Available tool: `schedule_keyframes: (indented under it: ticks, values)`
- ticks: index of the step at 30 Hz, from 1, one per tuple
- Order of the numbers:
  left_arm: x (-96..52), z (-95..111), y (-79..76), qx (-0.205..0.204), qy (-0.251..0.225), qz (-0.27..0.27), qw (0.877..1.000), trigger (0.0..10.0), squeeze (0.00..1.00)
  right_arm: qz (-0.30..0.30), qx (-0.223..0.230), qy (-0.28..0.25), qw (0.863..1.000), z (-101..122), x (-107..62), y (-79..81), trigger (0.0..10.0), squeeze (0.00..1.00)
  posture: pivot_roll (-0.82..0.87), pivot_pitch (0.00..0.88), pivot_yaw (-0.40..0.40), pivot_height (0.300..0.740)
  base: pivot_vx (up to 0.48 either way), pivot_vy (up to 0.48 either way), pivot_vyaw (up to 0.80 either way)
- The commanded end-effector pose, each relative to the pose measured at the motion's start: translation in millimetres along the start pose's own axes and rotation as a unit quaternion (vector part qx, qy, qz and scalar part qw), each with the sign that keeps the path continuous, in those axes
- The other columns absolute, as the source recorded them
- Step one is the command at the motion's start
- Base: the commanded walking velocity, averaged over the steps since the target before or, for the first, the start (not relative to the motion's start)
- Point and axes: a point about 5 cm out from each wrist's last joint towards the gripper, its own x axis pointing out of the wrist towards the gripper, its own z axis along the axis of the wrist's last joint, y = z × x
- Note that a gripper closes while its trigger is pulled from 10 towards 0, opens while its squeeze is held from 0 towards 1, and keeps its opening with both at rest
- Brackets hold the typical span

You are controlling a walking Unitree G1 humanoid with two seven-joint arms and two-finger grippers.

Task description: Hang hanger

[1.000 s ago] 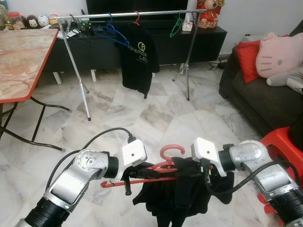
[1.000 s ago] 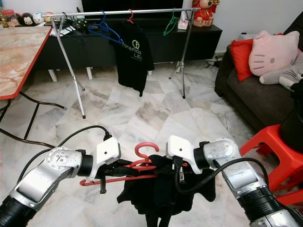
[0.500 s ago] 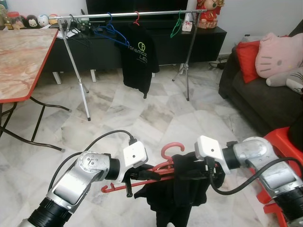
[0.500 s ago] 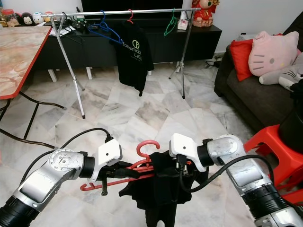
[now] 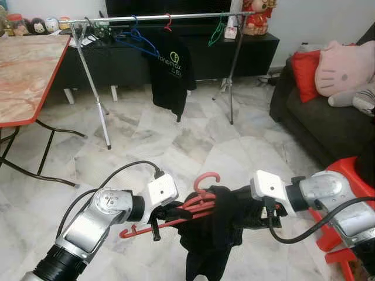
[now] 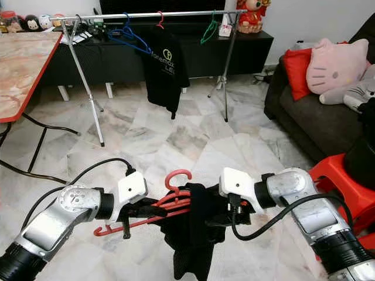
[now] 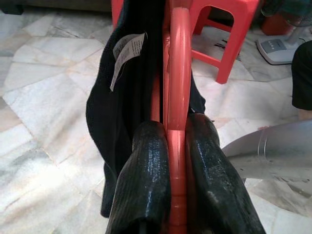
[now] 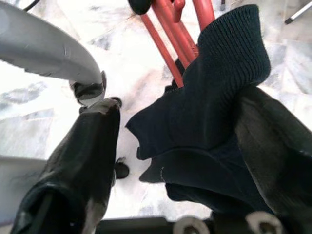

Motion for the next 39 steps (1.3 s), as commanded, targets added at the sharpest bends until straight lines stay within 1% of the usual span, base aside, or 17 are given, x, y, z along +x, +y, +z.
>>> schedule_keyframes:
  ticks: [1,2,4,5,6,7,8,9,10,11,12,13,14,15,25,28,39]
  values:
    - [-3.8,9.3,5.9,0.016,-0.023,0.017,0.999,0.0,0.00,-0.011,0.000,-0.014,1.000,1.7,-3.6,-2.0,0.3,0.93,-0.09,0.000,-0.108,0.740,0.000,0.000,0.00]
    - [-3.1,9.9,5.4,0.016,-0.025,0.018,0.999,0.0,0.00,-0.012,0.003,-0.019,1.000,2.0,-1.3,-1.3,0.0,0.90,-0.08,0.000,-0.108,0.740,0.000,0.000,0.00]
    - [-2.7,10.3,5.1,0.017,-0.026,0.018,0.999,0.0,0.00,-0.013,0.003,-0.019,1.000,1.0,0.9,-0.7,0.0,0.89,-0.08,0.000,-0.108,0.740,0.000,0.000,0.00]
    - [-2.7,10.4,5.0,0.017,-0.026,0.019,0.999,0.0,0.00,-0.018,0.003,-0.015,1.000,-0.6,2.0,-1.6,0.5,0.85,-0.08,0.000,-0.108,0.740,0.000,0.000,0.00]
    - [-2.7,10.5,5.2,0.017,-0.027,0.020,0.999,0.0,0.00,-0.030,-0.002,-0.008,1.000,-2.1,2.0,-3.6,7.8,0.69,-0.08,0.000,-0.108,0.740,0.000,0.000,0.00]
    - [-2.7,10.6,5.3,0.017,-0.027,0.021,0.999,0.0,0.00,-0.033,-0.004,-0.007,0.999,-2.5,2.0,-4.1,7.8,0.69,-0.08,0.000,-0.108,0.740,0.000,0.000,0.00]
    - [-2.7,10.6,5.2,0.017,-0.028,0.021,0.999,0.0,0.00,-0.036,-0.005,-0.006,0.999,-2.9,1.8,-4.8,10.0,0.12,-0.08,0.000,-0.109,0.740,0.000,0.000,0.00]
    - [-2.7,10.6,5.1,0.018,-0.028,0.022,0.999,0.0,0.00,-0.038,-0.005,-0.006,0.999,-3.2,1.8,-5.1,10.0,0.12,-0.08,0.000,-0.109,0.740,0.000,0.000,0.00]
    - [-2.7,10.7,5.2,0.018,-0.028,0.023,0.999,0.0,0.00,-0.047,-0.003,-0.008,0.999,-3.6,1.5,-7.1,10.0,0.05,-0.08,0.000,-0.109,0.740,0.000,0.000,0.00]
    - [-2.7,10.8,5.2,0.018,-0.028,0.023,0.999,0.0,0.00,-0.052,-0.002,-0.007,0.999,-3.9,1.3,-8.4,8.9,0.05,-0.08,0.000,-0.109,0.740,0.000,0.000,0.00]
    - [-2.7,10.9,5.2,0.018,-0.028,0.023,0.999,0.0,0.00,-0.055,-0.002,-0.005,0.998,-4.3,1.1,-9.3,4.8,0.04,-0.08,0.000,-0.109,0.740,0.000,0.000,0.00]
    - [-2.3,11.5,5.1,0.019,-0.029,0.024,0.999,0.0,0.00,-0.060,-0.005,-0.003,0.998,-4.7,0.5,-10.3,0.8,0.00,-0.09,0.000,-0.111,0.740,0.000,0.000,0.00]
    - [-2.1,11.8,5.1,0.019,-0.030,0.024,0.999,0.0,0.00,-0.062,-0.007,-0.003,0.998,-4.8,0.2,-10.7,0.8,0.00,-0.09,0.000,-0.111,0.740,0.000,0.000,0.00]
    - [-1.9,12.3,4.9,0.019,-0.030,0.024,0.999,0.0,0.00,-0.066,-0.006,-0.005,0.998,-4.7,-0.1,-11.4,0.0,0.00,-0.08,0.000,-0.112,0.740,0.000,0.000,0.00]
    - [-0.9,13.6,3.9,0.019,-0.035,0.025,0.999,0.0,0.00,-0.093,-0.007,-0.018,0.995,-3.5,-0.2,-18.1,0.0,0.00,-0.08,0.000,-0.116,0.740,0.000,0.000,0.00]
    - [-0.4,13.1,3.0,0.019,-0.034,0.023,0.999,0.0,0.00,-0.101,-0.008,-0.030,0.994,-0.8,0.2,-20.7,0.0,0.00,-0.08,0.000,-0.116,0.740,0.000,0.000,0.00]
    - [0.9,15.3,0.7,0.022,-0.038,0.018,0.999,0.0,0.00,-0.101,-0.004,-0.034,0.994,-2.7,5.3,-20.3,0.0,0.00,-0.08,0.000,-0.118,0.740,0.000,0.000,0.00]
